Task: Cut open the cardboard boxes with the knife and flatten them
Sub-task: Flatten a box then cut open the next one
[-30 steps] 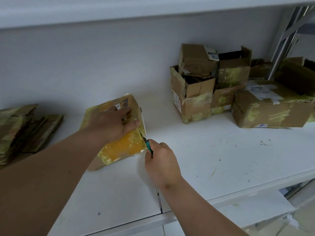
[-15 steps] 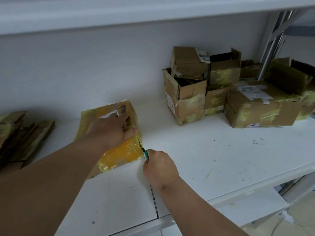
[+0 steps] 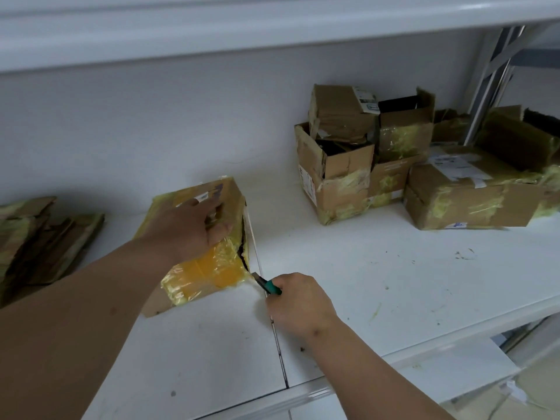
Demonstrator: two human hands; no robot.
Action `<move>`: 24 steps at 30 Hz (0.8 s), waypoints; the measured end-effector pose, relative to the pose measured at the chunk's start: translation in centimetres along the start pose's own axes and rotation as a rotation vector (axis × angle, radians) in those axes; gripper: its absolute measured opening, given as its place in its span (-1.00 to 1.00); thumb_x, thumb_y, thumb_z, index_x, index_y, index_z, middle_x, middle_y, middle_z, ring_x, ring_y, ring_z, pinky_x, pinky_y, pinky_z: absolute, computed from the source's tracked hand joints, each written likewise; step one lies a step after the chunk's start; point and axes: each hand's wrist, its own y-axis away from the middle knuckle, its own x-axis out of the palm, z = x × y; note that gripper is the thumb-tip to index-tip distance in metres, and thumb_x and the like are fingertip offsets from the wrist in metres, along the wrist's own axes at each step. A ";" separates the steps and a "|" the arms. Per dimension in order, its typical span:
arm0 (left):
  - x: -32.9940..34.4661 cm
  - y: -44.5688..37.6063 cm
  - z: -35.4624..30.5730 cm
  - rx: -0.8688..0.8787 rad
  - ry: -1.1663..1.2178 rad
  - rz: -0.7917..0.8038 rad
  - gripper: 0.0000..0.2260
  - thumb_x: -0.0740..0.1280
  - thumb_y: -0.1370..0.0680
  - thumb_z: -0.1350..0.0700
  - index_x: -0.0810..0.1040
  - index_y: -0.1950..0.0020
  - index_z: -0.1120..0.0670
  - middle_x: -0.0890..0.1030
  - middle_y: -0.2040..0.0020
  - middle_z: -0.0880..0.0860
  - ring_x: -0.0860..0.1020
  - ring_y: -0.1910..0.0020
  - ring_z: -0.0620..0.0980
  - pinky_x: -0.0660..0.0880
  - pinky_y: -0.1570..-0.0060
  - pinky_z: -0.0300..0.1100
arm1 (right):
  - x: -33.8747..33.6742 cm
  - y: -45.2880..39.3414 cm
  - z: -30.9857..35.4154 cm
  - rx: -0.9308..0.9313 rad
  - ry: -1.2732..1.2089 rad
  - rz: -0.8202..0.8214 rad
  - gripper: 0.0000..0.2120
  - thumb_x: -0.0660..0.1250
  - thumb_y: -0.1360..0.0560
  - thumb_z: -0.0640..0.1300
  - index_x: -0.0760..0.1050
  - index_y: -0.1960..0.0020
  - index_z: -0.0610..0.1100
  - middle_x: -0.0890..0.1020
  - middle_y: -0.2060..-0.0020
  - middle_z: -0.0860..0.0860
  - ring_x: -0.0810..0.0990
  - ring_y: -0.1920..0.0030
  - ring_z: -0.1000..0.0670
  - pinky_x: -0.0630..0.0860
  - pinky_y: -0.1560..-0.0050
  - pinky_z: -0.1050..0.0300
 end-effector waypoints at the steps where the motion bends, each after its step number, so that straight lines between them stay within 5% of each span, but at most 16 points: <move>1: 0.0 0.1 0.7 -0.009 0.038 0.009 -0.40 0.03 -0.53 -0.36 0.12 -0.55 -0.22 0.44 -0.35 -0.01 0.38 -0.36 0.09 0.32 -0.24 -0.06 | -0.3 0.0 -0.1 0.019 -0.129 -0.026 -0.82 0.21 -0.44 -0.19 0.43 0.34 -0.07 0.50 0.41 0.04 0.47 0.40 -0.02 0.38 0.40 0.18; 4: 0.5 0.5 2.8 0.034 0.084 0.064 -0.34 -0.04 -0.40 -0.45 0.08 -0.51 -0.38 0.43 -0.34 -0.09 0.35 -0.39 0.03 0.37 -0.30 0.00 | -1.6 -0.9 -0.3 0.086 -0.426 -0.178 -0.86 0.25 -0.51 -0.17 0.57 0.15 -0.07 0.62 0.33 -0.06 0.63 0.33 -0.09 0.59 0.22 0.02; 8: 0.4 2.1 3.2 0.042 0.103 0.117 -0.31 -0.03 -0.34 -0.43 0.17 -0.49 -0.38 0.41 -0.36 -0.17 0.38 -0.36 -0.05 0.35 -0.32 -0.06 | -2.2 -2.8 -0.6 0.106 -0.136 -0.177 -0.70 0.17 -0.60 -0.15 0.34 -0.33 -0.11 0.59 0.09 -0.05 0.63 0.09 -0.14 0.53 0.09 0.02; 12: -0.2 3.5 4.3 0.044 0.119 0.174 -0.15 0.02 -0.16 -0.34 0.29 -0.49 -0.26 0.32 -0.50 -0.17 0.27 -0.47 -0.09 0.27 -0.41 -0.10 | -1.6 -3.8 -0.9 0.157 0.128 -0.102 -0.84 0.13 -0.61 -0.14 0.36 -0.18 -0.12 0.56 0.12 -0.01 0.58 0.03 -0.13 0.46 -0.04 0.01; 16: 0.3 4.5 5.9 -0.016 0.208 0.102 -0.42 0.19 -0.39 -0.21 0.41 -0.43 -0.24 0.37 -0.47 -0.17 0.32 -0.46 -0.05 0.25 -0.44 -0.13 | -1.6 -3.6 -0.5 0.162 0.376 -0.195 -0.66 0.11 -0.62 -0.09 0.37 -0.38 0.02 0.45 -0.27 -0.04 0.41 -0.27 -0.13 0.29 -0.18 -0.02; 18: 1.2 5.0 6.7 -0.024 0.155 -0.015 -0.54 0.11 -0.53 -0.11 0.46 -0.41 -0.17 0.43 -0.44 -0.11 0.35 -0.43 0.03 0.29 -0.41 -0.05 | -1.4 -3.5 0.0 0.110 0.316 -0.242 -0.57 0.12 -0.62 -0.08 0.29 -0.48 0.06 0.36 -0.39 -0.03 0.34 -0.35 -0.11 0.25 -0.28 -0.05; 20: 2.1 5.9 7.2 -0.070 0.107 -0.100 -0.46 -0.04 -0.48 -0.14 0.43 -0.42 -0.20 0.45 -0.43 -0.04 0.34 -0.38 0.12 0.33 -0.35 0.05 | -1.0 -3.7 0.7 0.049 0.205 -0.221 -0.54 0.14 -0.62 -0.09 0.27 -0.51 0.08 0.33 -0.43 0.00 0.37 -0.37 -0.07 0.26 -0.34 -0.03; 24: 3.6 7.3 7.4 -0.172 0.053 -0.083 -0.35 0.19 -0.49 0.18 0.18 -0.53 -0.27 0.24 -0.52 0.01 0.16 -0.42 0.14 0.26 -0.42 0.07 | 0.2 -3.7 2.8 -0.032 -0.198 -0.064 -0.51 0.21 -0.62 -0.14 0.27 -0.53 -0.01 0.37 -0.46 -0.01 0.48 -0.33 -0.03 0.39 -0.35 0.10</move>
